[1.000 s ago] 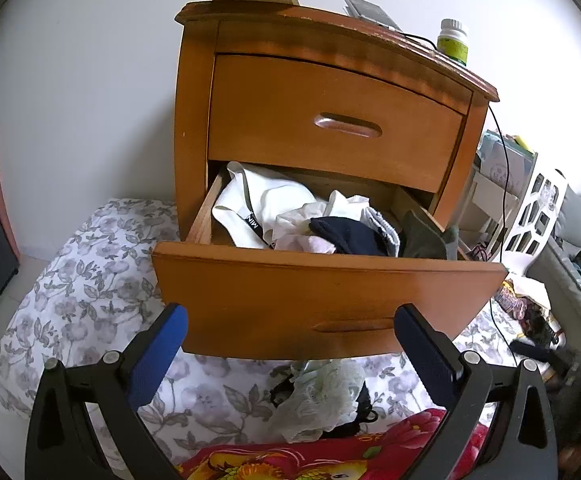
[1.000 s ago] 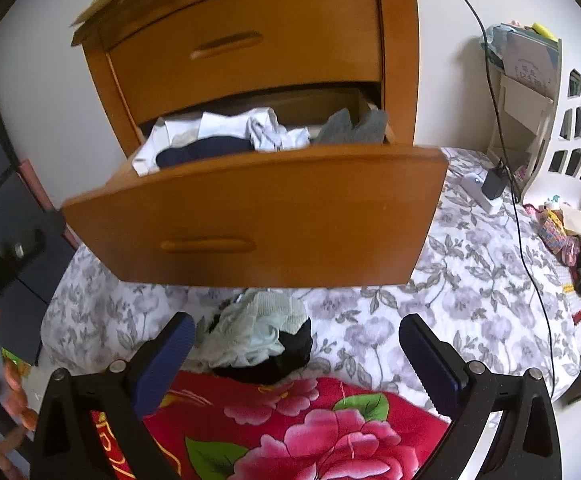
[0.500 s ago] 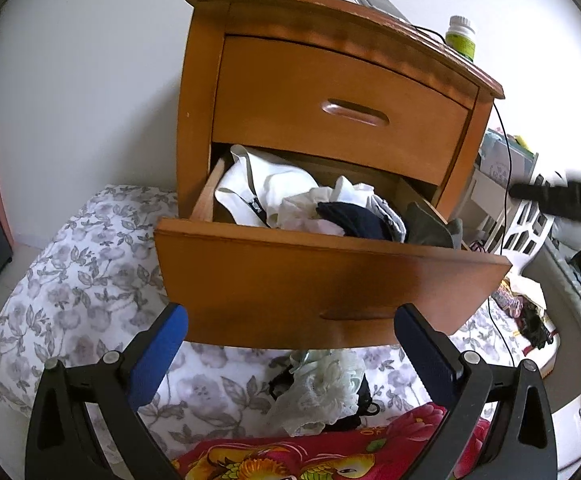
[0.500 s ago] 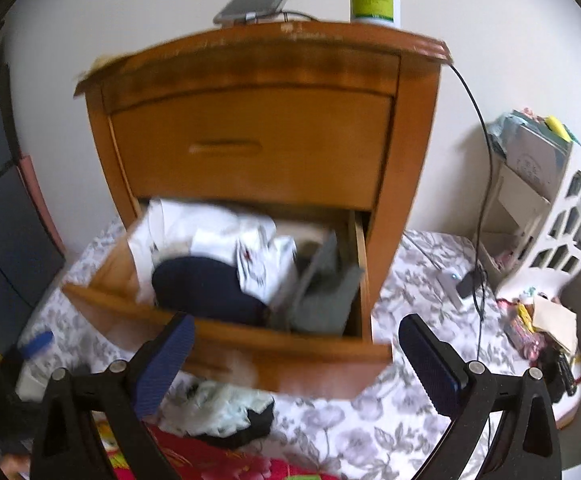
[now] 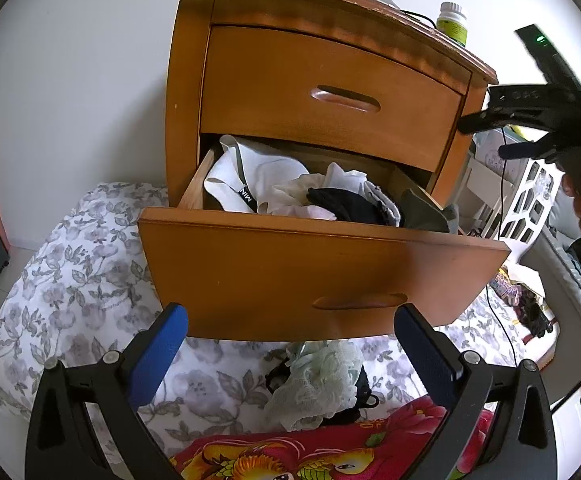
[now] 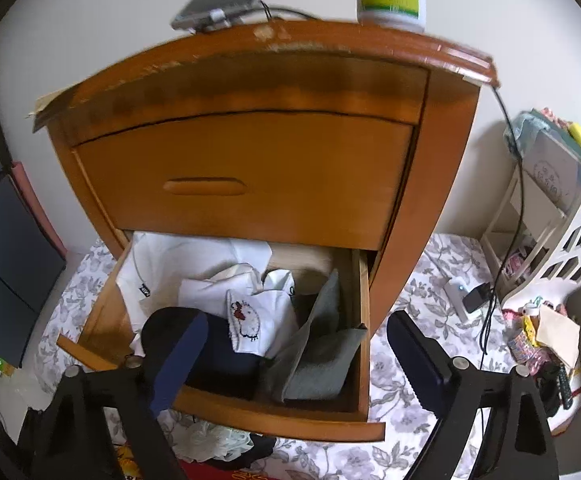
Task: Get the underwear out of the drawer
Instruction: 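Reach the right gripper into the drawer toward the grey-green cloth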
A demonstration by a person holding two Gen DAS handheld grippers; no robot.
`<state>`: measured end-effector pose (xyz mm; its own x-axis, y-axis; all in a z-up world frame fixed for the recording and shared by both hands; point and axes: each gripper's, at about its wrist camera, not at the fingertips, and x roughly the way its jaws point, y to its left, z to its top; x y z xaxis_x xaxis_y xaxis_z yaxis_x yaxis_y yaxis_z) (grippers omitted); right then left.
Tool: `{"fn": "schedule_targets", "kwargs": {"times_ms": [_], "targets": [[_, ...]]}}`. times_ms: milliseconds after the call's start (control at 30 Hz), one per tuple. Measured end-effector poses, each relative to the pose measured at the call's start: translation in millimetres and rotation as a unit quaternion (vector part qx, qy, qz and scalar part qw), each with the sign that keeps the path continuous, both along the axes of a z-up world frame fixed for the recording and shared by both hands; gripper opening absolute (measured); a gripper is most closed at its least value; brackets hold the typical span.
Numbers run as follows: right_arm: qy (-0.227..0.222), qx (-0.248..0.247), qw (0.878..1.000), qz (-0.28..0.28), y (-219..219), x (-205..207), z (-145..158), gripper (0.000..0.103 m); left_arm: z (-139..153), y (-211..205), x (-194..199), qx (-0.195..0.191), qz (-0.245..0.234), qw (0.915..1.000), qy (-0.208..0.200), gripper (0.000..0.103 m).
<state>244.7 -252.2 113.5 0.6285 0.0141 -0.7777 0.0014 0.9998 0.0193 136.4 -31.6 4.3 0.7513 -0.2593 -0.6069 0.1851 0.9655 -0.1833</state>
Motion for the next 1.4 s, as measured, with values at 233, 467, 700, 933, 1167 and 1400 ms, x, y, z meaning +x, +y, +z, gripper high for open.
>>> {"fn": "schedule_targets", "kwargs": {"times_ms": [233, 467, 700, 933, 1167, 1400], "targets": [[0.094, 0.001, 0.995, -0.025, -11.1, 22.1, -48.6, 0.092, -3.9, 3.1, 2.9, -0.001, 0.004, 1.0, 0.008, 0.103], [0.14, 0.011, 0.99, -0.032, -9.9, 34.9, -85.1, 0.082, -7.1, 4.1, 4.4, -0.001, 0.002, 0.9999, 0.012, 0.103], [0.167, 0.009, 0.985, -0.045, -12.4, 46.6, -105.5, 0.077, -9.5, 5.0, 5.5, -0.003, -0.001, 0.9998, 0.017, 0.102], [0.175, 0.008, 0.983, -0.052, -14.3, 47.8, -115.2, 0.06, -10.8, 5.5, 6.5, -0.003, -0.001, 0.9998, 0.021, 0.103], [0.173, 0.013, 0.983, -0.055, -15.2, 45.5, -120.6, 0.043, -11.1, 6.4, 6.6, -0.003, 0.0, 0.9997, 0.023, 0.103], [0.159, 0.031, 0.985, -0.063, -22.5, 43.2, -120.7, 0.032, -12.5, 8.1, 7.7, -0.003, 0.005, 0.9996, 0.028, 0.103]]}}
